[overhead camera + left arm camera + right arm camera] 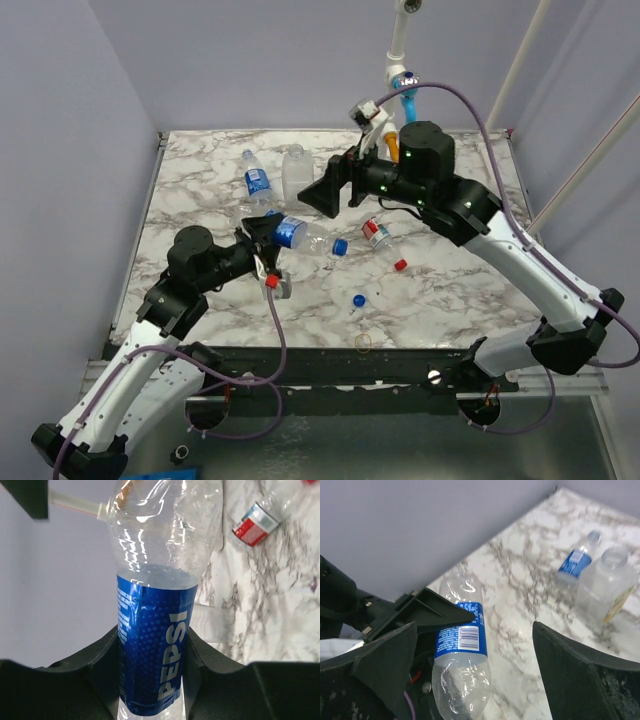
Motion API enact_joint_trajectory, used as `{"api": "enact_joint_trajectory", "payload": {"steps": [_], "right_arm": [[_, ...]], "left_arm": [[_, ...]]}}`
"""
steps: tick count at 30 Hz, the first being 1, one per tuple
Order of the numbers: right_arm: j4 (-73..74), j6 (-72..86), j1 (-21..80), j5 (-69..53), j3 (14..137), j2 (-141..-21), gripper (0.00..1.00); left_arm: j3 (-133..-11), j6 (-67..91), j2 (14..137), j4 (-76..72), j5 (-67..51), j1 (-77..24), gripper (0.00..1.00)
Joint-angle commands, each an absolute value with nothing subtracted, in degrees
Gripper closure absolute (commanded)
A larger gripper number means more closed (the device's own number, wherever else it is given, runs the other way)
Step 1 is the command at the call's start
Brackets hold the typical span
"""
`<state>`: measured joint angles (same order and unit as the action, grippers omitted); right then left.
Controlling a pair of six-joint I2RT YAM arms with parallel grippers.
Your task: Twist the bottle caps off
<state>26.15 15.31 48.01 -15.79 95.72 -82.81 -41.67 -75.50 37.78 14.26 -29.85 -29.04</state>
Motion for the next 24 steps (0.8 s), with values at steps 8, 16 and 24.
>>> {"api": "enact_joint_trajectory", "payload": {"steps": [8,16,24], "right_arm": [[7.31,17.27,48.34,-7.47,91.56,-77.43,0.00],[-1.16,20.61,48.34,-4.40,91.36,-80.37,0.08],[-6.19,22.92,48.34,-7.63,91.92,-82.50,0.27]], "left_arm": [[-54.79,-14.15,43.97,6.86,-12.01,-29.00,0.70],[-56.96,-3.44,45.74,5.32,-13.44,-29.00,0.70],[-55.51,-3.66,44.98,5.05,-14.14,-29.00,0.70]]}}
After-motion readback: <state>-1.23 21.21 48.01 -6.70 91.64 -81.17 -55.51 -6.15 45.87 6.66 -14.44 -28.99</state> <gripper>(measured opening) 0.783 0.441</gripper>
